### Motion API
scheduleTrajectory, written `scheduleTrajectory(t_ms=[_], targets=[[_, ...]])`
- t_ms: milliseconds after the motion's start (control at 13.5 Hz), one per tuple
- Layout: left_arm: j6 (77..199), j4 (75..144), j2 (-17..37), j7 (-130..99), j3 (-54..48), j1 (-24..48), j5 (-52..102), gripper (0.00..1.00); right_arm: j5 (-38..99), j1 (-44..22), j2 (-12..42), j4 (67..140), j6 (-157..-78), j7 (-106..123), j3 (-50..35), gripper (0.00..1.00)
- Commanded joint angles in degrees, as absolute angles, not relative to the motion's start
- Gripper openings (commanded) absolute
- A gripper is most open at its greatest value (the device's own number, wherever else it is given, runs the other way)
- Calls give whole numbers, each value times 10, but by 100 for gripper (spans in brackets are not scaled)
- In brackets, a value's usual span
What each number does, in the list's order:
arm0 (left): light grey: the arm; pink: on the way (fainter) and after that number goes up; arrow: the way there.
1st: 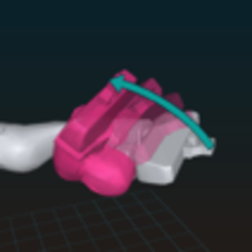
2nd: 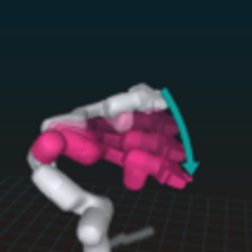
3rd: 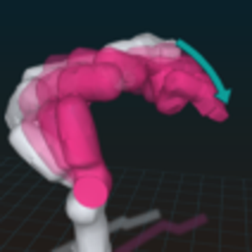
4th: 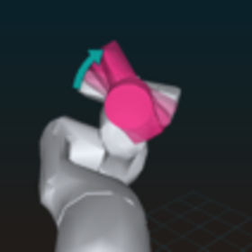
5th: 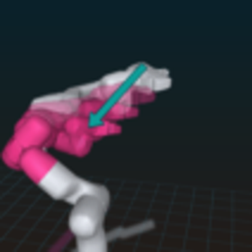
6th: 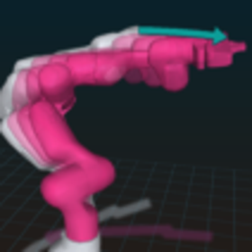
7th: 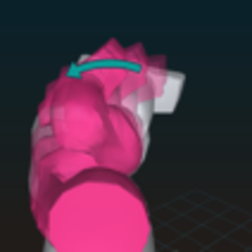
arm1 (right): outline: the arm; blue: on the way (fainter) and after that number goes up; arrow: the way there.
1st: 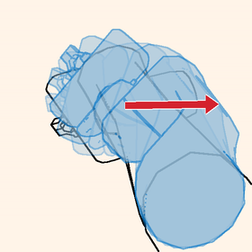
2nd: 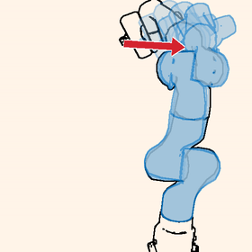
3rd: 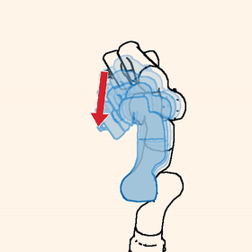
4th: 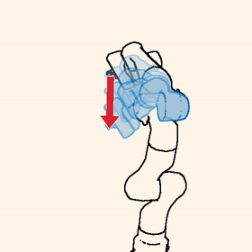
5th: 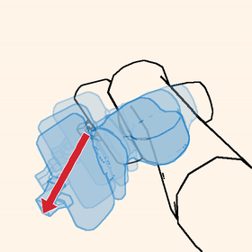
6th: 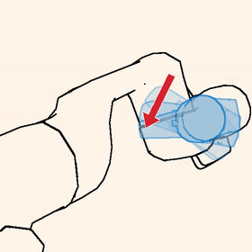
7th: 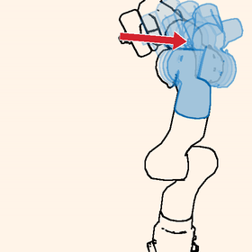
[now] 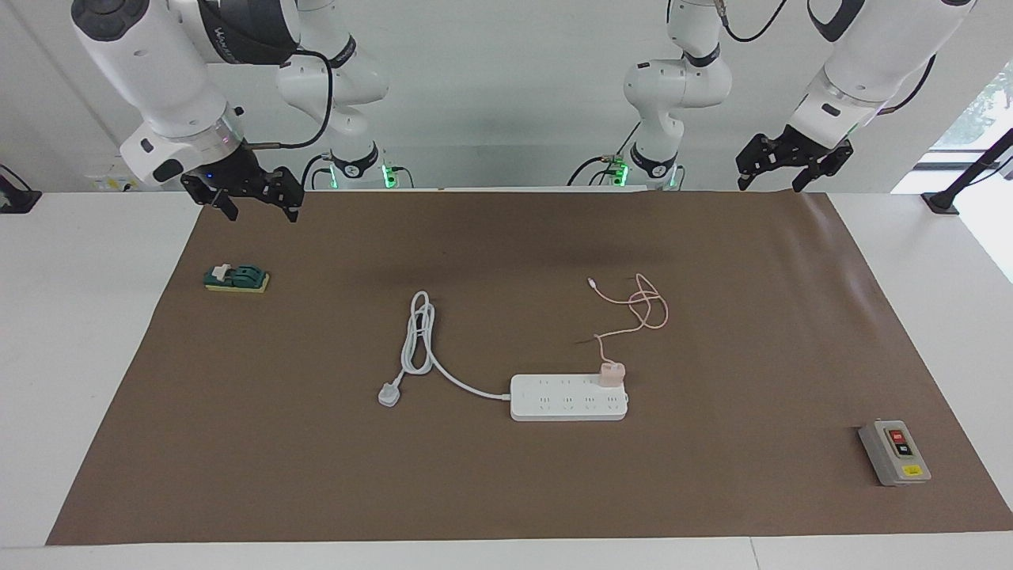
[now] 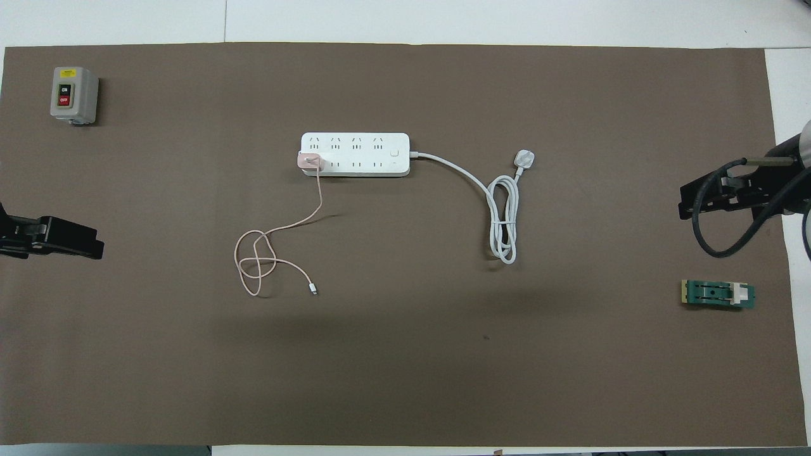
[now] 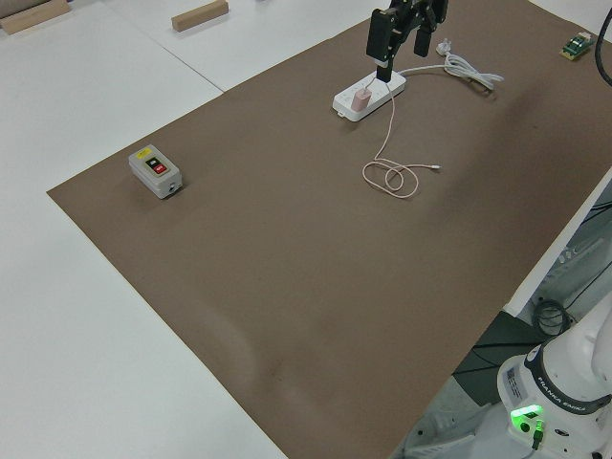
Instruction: Unplug charger and place it aside
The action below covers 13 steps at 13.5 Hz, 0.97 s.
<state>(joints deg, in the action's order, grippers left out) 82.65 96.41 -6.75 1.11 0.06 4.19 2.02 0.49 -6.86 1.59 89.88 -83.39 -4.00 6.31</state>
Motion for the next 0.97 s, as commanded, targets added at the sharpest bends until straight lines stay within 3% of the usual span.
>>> scheduleTrajectory(t_ms=[0,891], targets=[[824,975,-81,4,3,42,22,100,3,-69,17,894,-828,-35,63,100],[823,975,-81,5,3,42,22,100,4,-88,-8,927,-870,-30,55,100]])
